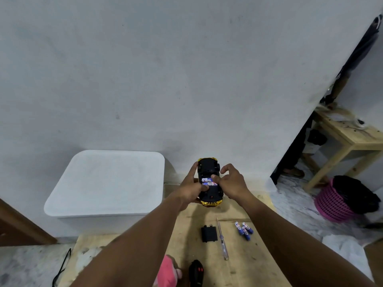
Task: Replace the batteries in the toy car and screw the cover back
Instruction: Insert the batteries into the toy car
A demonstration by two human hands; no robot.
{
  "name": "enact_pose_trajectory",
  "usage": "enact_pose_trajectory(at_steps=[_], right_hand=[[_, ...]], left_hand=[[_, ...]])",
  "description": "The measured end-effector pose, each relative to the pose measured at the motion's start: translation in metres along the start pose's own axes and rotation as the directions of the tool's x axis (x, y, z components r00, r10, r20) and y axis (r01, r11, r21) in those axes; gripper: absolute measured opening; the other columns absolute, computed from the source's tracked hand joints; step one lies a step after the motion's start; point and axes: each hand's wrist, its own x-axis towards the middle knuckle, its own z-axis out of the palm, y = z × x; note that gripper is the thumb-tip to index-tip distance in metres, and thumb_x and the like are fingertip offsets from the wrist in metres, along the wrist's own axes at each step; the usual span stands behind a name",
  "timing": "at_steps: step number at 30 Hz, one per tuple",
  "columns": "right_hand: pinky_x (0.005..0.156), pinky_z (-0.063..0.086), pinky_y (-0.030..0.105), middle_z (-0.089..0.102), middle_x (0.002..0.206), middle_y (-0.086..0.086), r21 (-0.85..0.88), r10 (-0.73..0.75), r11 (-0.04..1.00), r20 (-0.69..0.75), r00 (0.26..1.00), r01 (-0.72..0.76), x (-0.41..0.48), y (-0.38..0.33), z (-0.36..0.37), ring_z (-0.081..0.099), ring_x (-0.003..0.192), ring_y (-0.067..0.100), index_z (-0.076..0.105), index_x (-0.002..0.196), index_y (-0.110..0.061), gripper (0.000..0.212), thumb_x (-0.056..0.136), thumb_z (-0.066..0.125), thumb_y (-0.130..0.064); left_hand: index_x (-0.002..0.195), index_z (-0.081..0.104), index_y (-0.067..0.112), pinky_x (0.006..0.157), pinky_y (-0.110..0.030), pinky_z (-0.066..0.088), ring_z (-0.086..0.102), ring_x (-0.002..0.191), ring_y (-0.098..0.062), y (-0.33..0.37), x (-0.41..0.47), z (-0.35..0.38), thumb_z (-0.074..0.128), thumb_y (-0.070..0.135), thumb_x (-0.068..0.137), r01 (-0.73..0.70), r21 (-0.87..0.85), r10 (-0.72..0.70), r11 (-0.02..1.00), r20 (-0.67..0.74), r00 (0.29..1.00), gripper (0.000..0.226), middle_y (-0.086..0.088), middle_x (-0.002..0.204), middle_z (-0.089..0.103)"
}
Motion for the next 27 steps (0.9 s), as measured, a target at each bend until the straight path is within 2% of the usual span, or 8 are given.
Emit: enact_pose_trajectory(at_steps=[3,5,7,9,12,16,22,27], right_hand=[[0.058,0.046,0.027,0.070,0.080,0.004,-0.042,-0.063,0.997,0.022,0.998,0.064,0.000,0.000,-0.002,0.065,0.072,0.021,0.053,0.092,-0.022,0.014,0.093,0.065,-0.028],[0.063,0.047,0.029,0.068,0.080,-0.001,-0.150,-0.105,0.982,0.083,0.991,0.116,0.000,-0.001,-0.005,0.063,0.076,0.020,0.055,0.092,-0.026,0.007,0.095,0.062,-0.028],[0.069,0.050,0.034,0.070,0.084,-0.004,-0.242,-0.129,0.956,0.155,0.980,0.164,0.000,-0.003,-0.008,0.064,0.081,0.019,0.056,0.093,-0.031,0.005,0.095,0.060,-0.029],[0.070,0.050,0.034,0.071,0.086,-0.005,-0.300,-0.145,0.933,0.190,0.971,0.198,-0.003,-0.005,-0.009,0.064,0.083,0.018,0.057,0.093,-0.033,0.005,0.096,0.058,-0.029],[0.068,0.047,0.030,0.071,0.092,-0.009,-0.405,-0.212,0.882,0.119,0.970,0.242,-0.011,-0.008,-0.008,0.064,0.086,0.016,0.058,0.090,-0.036,0.006,0.093,0.061,-0.031],[0.069,0.046,0.028,0.070,0.095,-0.008,-0.503,-0.196,0.842,0.054,0.979,0.196,-0.021,-0.013,0.001,0.063,0.087,0.016,0.067,0.084,-0.033,0.004,0.087,0.063,-0.032],[0.076,0.045,0.027,0.068,0.110,-0.004,-0.461,-0.082,0.884,-0.005,0.997,0.070,-0.017,-0.013,0.013,0.063,0.100,0.019,0.068,0.103,-0.029,0.017,0.087,0.062,-0.029],[0.074,0.042,0.028,0.064,0.114,-0.002,-0.432,-0.031,0.902,-0.030,0.999,0.015,-0.016,-0.020,0.021,0.062,0.101,0.023,0.066,0.108,-0.026,0.020,0.090,0.057,-0.025]], left_hand=[[0.145,0.021,0.050,0.073,-0.041,0.061,0.071,0.092,-0.026,0.001,0.005,0.002,0.058,0.008,0.094,0.004,-0.008,-0.004,1.000,-0.048,0.999,0.077,-0.004,0.104,0.068],[0.151,0.011,0.045,0.081,-0.043,0.059,0.069,0.099,-0.030,0.001,0.006,0.003,0.058,0.018,0.097,-0.006,-0.019,0.005,1.000,-0.093,0.996,0.076,-0.005,0.115,0.065],[0.151,0.013,0.045,0.072,-0.042,0.061,0.067,0.103,-0.031,0.001,0.007,0.000,0.055,0.015,0.099,-0.050,-0.036,0.045,0.998,-0.129,0.991,0.073,-0.007,0.130,0.057],[0.149,0.021,0.046,0.063,-0.040,0.061,0.065,0.104,-0.030,0.001,0.006,-0.002,0.051,0.008,0.100,-0.085,-0.031,0.080,0.996,-0.140,0.987,0.069,-0.006,0.134,0.052],[0.145,0.037,0.045,0.064,-0.041,0.062,0.065,0.103,-0.031,-0.001,0.006,-0.001,0.048,0.006,0.100,-0.113,-0.017,0.109,0.993,-0.153,0.982,0.060,-0.002,0.133,0.050],[0.135,0.051,0.042,0.061,-0.041,0.062,0.065,0.104,-0.032,-0.006,0.006,0.002,0.046,0.007,0.099,-0.140,-0.007,0.135,0.990,-0.204,0.970,0.050,-0.002,0.135,0.052],[0.137,0.047,0.039,0.052,-0.032,0.057,0.066,0.094,-0.029,-0.006,0.007,0.003,0.046,0.005,0.099,-0.167,0.018,0.168,0.986,-0.202,0.965,0.051,-0.003,0.131,0.054],[0.136,0.045,0.038,0.065,-0.043,0.062,0.064,0.093,-0.029,-0.006,0.006,0.005,0.047,0.006,0.099,-0.178,0.030,0.180,0.984,-0.243,0.953,0.049,-0.002,0.128,0.052]])
